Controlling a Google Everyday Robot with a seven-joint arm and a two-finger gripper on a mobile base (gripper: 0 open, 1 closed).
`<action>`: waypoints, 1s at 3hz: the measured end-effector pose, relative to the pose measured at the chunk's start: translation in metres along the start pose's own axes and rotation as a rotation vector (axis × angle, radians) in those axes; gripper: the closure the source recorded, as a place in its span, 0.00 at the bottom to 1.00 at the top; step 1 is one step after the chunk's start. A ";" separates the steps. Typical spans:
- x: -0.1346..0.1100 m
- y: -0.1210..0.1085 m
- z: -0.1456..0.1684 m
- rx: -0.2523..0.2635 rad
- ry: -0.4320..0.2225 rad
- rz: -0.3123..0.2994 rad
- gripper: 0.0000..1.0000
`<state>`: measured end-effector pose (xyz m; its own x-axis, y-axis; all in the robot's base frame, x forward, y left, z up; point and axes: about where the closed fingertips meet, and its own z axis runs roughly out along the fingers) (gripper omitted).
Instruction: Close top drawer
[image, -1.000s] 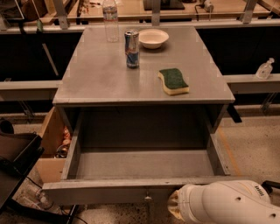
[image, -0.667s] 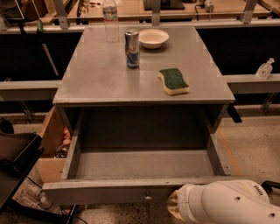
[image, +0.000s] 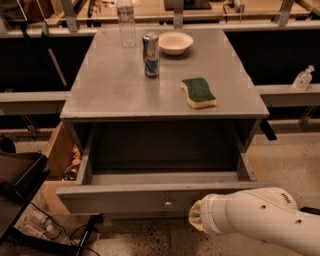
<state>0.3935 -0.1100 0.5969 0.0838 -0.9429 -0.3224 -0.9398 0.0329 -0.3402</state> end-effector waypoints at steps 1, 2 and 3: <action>0.000 0.001 0.000 0.000 0.000 0.000 1.00; 0.004 -0.044 0.011 0.012 0.004 -0.021 1.00; 0.016 -0.079 0.031 -0.009 0.011 -0.041 1.00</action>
Offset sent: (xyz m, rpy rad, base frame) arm 0.2104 -0.0073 0.0129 -0.0389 -0.0732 0.0538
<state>0.4791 -0.1173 0.5909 0.1185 -0.9470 -0.2987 -0.9385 -0.0086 -0.3452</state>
